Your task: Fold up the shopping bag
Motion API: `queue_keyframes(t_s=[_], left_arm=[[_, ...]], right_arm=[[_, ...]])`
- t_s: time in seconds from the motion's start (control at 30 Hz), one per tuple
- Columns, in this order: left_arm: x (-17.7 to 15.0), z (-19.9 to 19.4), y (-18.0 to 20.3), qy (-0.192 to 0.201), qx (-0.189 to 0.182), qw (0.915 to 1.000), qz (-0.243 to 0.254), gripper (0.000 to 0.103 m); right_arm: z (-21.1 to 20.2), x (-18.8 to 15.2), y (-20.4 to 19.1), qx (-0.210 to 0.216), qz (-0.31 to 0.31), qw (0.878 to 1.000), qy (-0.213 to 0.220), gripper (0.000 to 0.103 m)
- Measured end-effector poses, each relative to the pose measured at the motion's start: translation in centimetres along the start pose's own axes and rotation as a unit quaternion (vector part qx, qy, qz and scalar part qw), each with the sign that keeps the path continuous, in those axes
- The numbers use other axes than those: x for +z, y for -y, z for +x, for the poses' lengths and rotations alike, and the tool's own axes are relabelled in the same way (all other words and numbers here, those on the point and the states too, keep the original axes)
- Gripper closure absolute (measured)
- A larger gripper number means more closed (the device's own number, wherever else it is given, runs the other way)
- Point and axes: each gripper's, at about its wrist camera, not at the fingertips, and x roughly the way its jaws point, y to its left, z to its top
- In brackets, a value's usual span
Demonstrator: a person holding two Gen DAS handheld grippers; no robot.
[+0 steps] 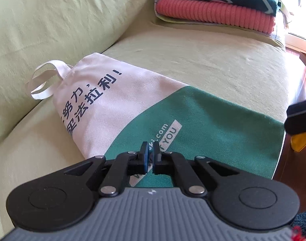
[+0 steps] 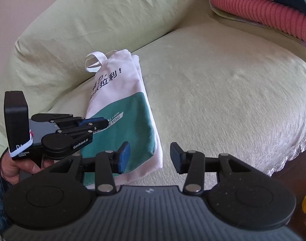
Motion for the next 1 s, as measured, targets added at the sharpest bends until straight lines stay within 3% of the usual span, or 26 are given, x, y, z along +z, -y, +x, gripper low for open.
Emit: queue_keyframes(t_s=[0.1,0.2,0.67,0.9,1.0], left_arm=[[0.0,-0.1,0.1,0.000,0.002,1.0000,0.009,0.103],[0.1,-0.1,0.0,-0.004,0.001,1.0000,0.009,0.103],[0.3,-0.3,0.5,-0.015,0.004,0.9988,0.046,0.103],[-0.7,-3.0,4.1,-0.011,-0.076,0.9954,0.058,0.101],[-1.6,-2.8,5.3,-0.019,-0.073,0.9946,0.071,0.103]], right_arm=[[0.5,-0.1,0.3,-0.001,0.028,1.000,0.008,0.065],[1.6,0.3,0.7,-0.006,0.040,0.999,0.002,0.096],[2.5,-1.8,0.5,-0.048,0.010,0.998,-0.025,0.099],[2.9,-1.8,0.7,-0.048,0.001,0.998,-0.040,0.099],[3.1,-1.0,0.5,-0.047,-0.019,0.997,-0.061,0.099]])
